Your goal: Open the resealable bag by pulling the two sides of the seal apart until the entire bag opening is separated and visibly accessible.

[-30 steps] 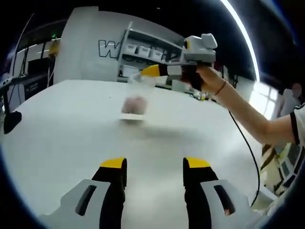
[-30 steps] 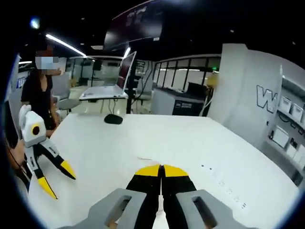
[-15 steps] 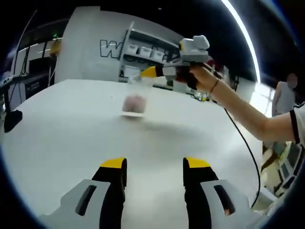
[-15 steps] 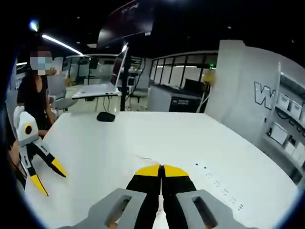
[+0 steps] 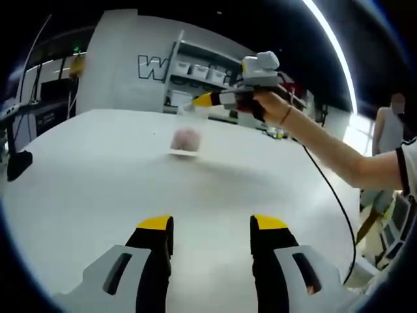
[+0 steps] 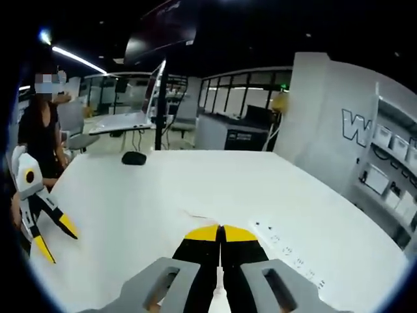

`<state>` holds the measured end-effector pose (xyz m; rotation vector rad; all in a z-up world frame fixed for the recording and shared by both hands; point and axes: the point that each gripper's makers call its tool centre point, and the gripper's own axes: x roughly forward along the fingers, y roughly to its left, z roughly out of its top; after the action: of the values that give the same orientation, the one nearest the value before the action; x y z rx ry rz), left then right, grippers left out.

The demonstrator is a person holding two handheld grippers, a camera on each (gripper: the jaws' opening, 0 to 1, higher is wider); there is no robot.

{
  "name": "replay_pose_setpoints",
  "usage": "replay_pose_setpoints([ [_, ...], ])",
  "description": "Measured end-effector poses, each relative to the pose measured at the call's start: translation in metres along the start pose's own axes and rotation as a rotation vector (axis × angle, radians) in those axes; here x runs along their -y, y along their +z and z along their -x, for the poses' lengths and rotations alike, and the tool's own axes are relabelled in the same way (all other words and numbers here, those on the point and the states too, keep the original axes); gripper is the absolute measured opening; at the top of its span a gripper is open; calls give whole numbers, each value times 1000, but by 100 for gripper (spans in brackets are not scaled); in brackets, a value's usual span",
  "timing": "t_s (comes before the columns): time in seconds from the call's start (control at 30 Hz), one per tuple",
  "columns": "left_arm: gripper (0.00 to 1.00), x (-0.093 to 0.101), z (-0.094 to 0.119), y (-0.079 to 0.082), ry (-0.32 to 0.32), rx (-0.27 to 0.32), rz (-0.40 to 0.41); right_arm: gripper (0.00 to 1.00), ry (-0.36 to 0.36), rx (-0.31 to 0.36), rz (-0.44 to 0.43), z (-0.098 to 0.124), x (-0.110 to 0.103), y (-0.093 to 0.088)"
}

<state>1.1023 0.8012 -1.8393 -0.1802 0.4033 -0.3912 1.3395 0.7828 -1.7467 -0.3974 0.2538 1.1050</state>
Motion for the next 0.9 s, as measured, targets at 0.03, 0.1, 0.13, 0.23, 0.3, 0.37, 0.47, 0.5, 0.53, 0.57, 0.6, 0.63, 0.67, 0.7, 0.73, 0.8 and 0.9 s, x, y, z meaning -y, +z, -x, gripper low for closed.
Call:
replay_pose_setpoints([
  [0.03,48,0,0,0,0,1,1,0,1,0,-2,0,-1,0],
  [0.1,48,-1,0,1,2,1,1,0,8,-6,-1,-1,0,0],
  [0.13,48,-1,0,0,3,0,1,0,6,-10,9,-2,0,0],
  [0.23,48,-3,1,-1,13,-7,1,0,14,-14,17,-3,-3,1],
  [0.3,48,-4,1,-1,14,-8,0,0,20,-18,24,-7,-2,1],
  [0.37,48,-4,1,-1,15,-8,1,0,22,-19,29,-8,-2,2],
  [0.47,48,-5,2,0,16,-5,3,0,24,-14,31,-12,5,3],
  [0.5,48,-5,2,0,16,-5,3,0,26,-15,35,-13,5,3],
  [0.53,48,-6,1,1,16,-6,1,0,22,-19,39,-14,7,3],
  [0.57,48,-7,1,2,16,-8,-2,0,18,-21,42,-16,12,3],
  [0.6,48,-7,1,1,17,-11,-4,0,17,-21,43,-17,15,4],
  [0.63,48,-7,1,1,18,-12,-6,0,16,-18,42,-19,19,5],
  [0.67,48,-8,1,2,20,-12,-5,0,16,-16,40,-20,21,5],
  [0.7,48,-9,0,2,20,-12,-5,0,15,-14,39,-22,23,5],
  [0.73,48,-9,0,2,21,-12,-4,0,10,-12,41,-23,26,6],
  [0.8,48,-10,-1,3,20,-13,-5,0,9,-20,51,-28,34,4],
  [0.9,48,-9,-1,0,20,-24,-11,0,5,-30,42,-29,36,0],
])
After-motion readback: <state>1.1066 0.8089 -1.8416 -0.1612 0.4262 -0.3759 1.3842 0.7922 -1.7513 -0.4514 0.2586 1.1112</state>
